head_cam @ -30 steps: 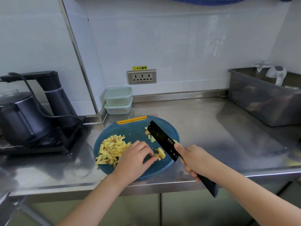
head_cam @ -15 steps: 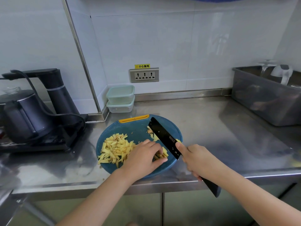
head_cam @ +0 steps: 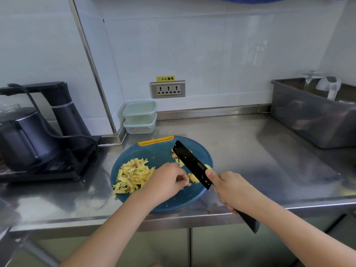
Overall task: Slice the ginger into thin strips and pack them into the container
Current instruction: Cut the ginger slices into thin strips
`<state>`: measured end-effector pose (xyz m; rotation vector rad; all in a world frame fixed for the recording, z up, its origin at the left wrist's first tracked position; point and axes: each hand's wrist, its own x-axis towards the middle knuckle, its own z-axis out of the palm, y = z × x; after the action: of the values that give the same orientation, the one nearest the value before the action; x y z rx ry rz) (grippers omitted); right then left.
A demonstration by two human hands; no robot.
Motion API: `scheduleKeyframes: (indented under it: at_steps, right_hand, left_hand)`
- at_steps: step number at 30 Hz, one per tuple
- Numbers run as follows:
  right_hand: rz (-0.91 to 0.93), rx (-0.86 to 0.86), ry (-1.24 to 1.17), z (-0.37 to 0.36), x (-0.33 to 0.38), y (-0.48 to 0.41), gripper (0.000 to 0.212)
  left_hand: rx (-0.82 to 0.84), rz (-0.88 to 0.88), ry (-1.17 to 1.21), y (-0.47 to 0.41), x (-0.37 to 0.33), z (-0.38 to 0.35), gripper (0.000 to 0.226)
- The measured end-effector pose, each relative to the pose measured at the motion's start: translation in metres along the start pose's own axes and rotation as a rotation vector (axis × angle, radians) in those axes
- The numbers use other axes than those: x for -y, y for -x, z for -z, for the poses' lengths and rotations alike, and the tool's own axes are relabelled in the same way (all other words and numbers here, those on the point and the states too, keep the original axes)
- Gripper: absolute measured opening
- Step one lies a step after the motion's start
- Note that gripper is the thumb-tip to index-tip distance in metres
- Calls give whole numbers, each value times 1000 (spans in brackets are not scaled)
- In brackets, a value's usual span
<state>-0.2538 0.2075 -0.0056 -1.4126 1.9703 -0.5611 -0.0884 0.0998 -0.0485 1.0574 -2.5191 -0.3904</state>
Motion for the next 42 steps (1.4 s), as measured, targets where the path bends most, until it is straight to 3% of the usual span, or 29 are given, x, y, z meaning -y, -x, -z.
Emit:
scheduleKeyframes:
  at_steps: [4, 12, 15, 20, 25, 29, 32, 35, 39, 42]
  right_hand:
    - [-35, -16, 31, 0, 5, 0, 39]
    - [14, 47, 91, -4, 0, -5, 52]
    - [34, 18, 90, -6, 6, -5, 39]
    - [48, 64, 179, -8, 9, -9, 37]
    - [46, 78, 217, -6, 4, -16, 50]
    - [43, 128, 191, -2, 3, -13, 43]
    - [21, 129, 106, 2, -1, -12, 51]
    - [71, 126, 195, 1, 4, -11, 36]
    - [72, 128, 215, -2, 6, -13, 39]
    - [88, 86, 222, -4, 3, -16, 52]
  left_hand:
    - [27, -75, -42, -4, 0, 3, 18]
    - [-145, -49, 45, 11, 11, -4, 18]
    - [-164, -77, 32, 13, 12, -8, 9]
    - [-210, -117, 26, 12, 9, -10, 9]
    - [-234, -175, -26, 10, 8, -10, 12]
    - [-235, -205, -61, 8, 9, -9, 12]
    - [-236, -216, -59, 8, 10, -9, 12]
    - [-240, -225, -55, 7, 11, -9, 11]
    - [-238, -235, -58, 7, 12, -10, 12]
    - [-240, -246, -58, 7, 12, -10, 12]
